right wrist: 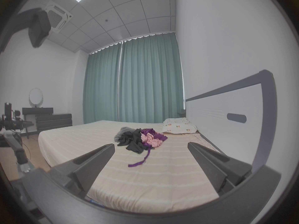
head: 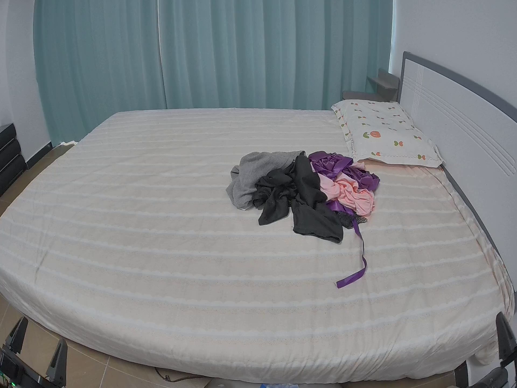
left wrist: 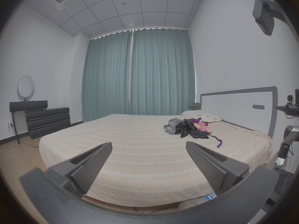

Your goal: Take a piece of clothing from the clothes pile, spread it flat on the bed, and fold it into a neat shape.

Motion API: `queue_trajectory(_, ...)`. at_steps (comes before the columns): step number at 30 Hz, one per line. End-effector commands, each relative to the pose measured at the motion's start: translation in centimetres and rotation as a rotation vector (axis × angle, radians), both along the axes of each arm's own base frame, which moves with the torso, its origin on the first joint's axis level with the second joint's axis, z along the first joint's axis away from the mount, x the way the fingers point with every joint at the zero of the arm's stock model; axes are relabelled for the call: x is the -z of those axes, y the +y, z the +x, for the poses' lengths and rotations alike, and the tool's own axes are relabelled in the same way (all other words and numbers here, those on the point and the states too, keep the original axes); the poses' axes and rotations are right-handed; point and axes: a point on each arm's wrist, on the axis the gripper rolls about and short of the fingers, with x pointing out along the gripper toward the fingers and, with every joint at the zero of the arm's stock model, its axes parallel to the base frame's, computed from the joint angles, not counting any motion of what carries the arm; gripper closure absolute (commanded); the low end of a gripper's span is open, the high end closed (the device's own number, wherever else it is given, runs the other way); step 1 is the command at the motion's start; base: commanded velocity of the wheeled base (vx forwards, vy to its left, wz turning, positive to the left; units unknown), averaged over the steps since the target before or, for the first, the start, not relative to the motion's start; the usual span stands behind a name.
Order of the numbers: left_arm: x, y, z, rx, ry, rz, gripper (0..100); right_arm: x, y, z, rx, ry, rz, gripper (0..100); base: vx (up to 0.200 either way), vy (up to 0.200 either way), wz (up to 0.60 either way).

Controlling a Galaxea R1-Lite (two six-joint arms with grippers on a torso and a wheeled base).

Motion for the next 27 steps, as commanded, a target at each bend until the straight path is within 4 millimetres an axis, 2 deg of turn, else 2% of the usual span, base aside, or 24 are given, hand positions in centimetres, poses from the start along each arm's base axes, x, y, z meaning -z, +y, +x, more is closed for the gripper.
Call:
queue_trajectory(1,0.5,0.0,0.0,0.000,0.005,-0.001,0,-5.4,0.3,4.8,-0.098,0.236,0.043,0,0.000,0.000,0.00)
queue_trajectory(6,0.5,0.0,0.0,0.000,0.005,-0.001,0,-4.8,1.2,10.3,-0.219,0.487,0.117,0,0.000,0.000,0.00)
queue_trajectory(9,0.5,0.0,0.0,0.000,0.005,-0.001,0,-4.7,1.9,14.6,-0.239,0.580,0.167,0,0.000,0.000,0.00)
queue_trajectory(11,0.5,0.0,0.0,0.000,0.005,-0.001,0,-3.9,2.5,17.6,-0.236,0.646,0.175,0,0.000,0.000,0.00)
queue_trajectory(12,0.5,0.0,0.0,0.000,0.005,-0.001,0,-3.9,2.5,17.6,-0.236,0.646,0.175,0,0.000,0.000,0.00)
queue_trajectory(13,0.5,0.0,0.0,0.000,0.005,-0.001,0,-2.6,2.9,21.0,-0.230,0.698,0.177,0,0.000,0.000,0.00)
queue_trajectory(14,0.5,0.0,0.0,0.000,0.005,-0.001,0,-2.2,3.1,21.9,-0.230,0.707,0.176,0,0.000,0.000,0.00)
queue_trajectory(15,0.5,0.0,0.0,0.000,0.005,-0.001,0,-1.3,3.4,24.1,-0.226,0.721,0.176,0,0.000,0.000,0.00)
queue_trajectory(17,0.5,0.0,0.0,0.001,0.005,-0.001,0,-0.1,4.2,27.1,-0.231,0.720,0.188,0,0.000,0.000,0.00)
queue_trajectory(18,0.5,0.0,0.0,0.001,0.005,-0.001,0,0.0,4.2,27.3,-0.231,0.719,0.190,0,0.000,0.000,0.00)
queue_trajectory(19,0.5,0.0,0.0,0.000,0.005,-0.001,0,1.4,5.1,30.1,-0.231,0.725,0.223,0,0.000,0.000,0.00)
queue_trajectory(22,0.5,0.0,0.0,0.000,0.005,-0.001,0,3.2,6.9,34.1,-0.211,0.723,0.291,0,0.000,0.000,0.00)
queue_trajectory(27,0.5,0.0,0.0,0.000,0.005,-0.001,0,6.0,8.4,39.2,-0.168,0.744,0.340,0,0.000,0.000,0.00)
